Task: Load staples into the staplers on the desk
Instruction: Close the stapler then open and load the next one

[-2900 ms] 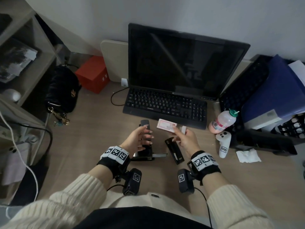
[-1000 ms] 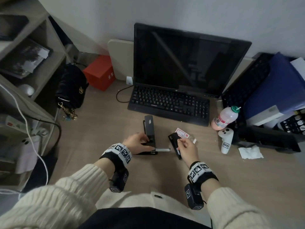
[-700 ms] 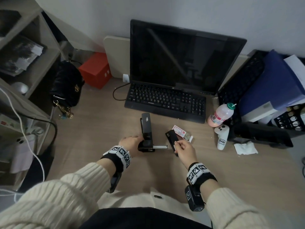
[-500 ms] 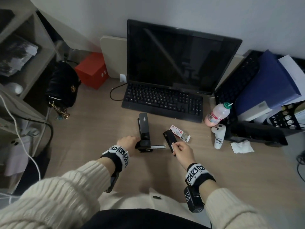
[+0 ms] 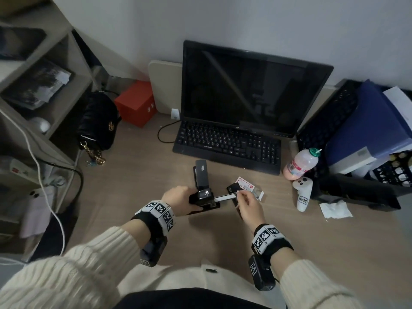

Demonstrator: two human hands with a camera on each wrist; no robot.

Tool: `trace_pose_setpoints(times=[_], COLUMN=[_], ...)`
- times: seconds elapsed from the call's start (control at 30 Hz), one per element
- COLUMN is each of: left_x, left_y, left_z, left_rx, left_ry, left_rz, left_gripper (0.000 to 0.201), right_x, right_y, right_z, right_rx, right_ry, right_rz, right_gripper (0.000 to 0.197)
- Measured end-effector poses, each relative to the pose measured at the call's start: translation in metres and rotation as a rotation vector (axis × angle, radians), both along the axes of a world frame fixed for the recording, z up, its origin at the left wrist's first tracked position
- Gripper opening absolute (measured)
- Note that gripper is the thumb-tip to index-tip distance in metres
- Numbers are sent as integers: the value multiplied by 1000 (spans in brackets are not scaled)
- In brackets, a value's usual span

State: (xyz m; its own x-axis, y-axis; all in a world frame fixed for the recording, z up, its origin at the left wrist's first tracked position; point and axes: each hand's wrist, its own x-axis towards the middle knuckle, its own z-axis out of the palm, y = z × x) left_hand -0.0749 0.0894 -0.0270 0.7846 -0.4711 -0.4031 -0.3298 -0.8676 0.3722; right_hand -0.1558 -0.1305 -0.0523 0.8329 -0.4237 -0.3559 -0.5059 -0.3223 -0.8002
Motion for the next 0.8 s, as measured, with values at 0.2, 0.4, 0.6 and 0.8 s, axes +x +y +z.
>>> trace_pose_setpoints(times=[0.2, 0.4, 0.6, 0.8], left_x=[5, 7, 10, 16], left_y=[-7, -16, -21, -26], left_z=[31, 53, 54, 52], left_rx=[-162, -367, -567, -569], left_ry=[-26, -56, -60, -40], left_rz=[62, 138, 233, 257], left_gripper=[45, 43, 34, 44], right_x=[22, 38, 50, 58], right_y=[8, 16, 14, 8], right_z=[17, 49, 69, 72], right_rx=[165, 287, 300, 300], right_ry=[-65, -228, -424, -470], right_rz=[-5, -53, -78, -47], right_gripper=[24, 60, 40, 39])
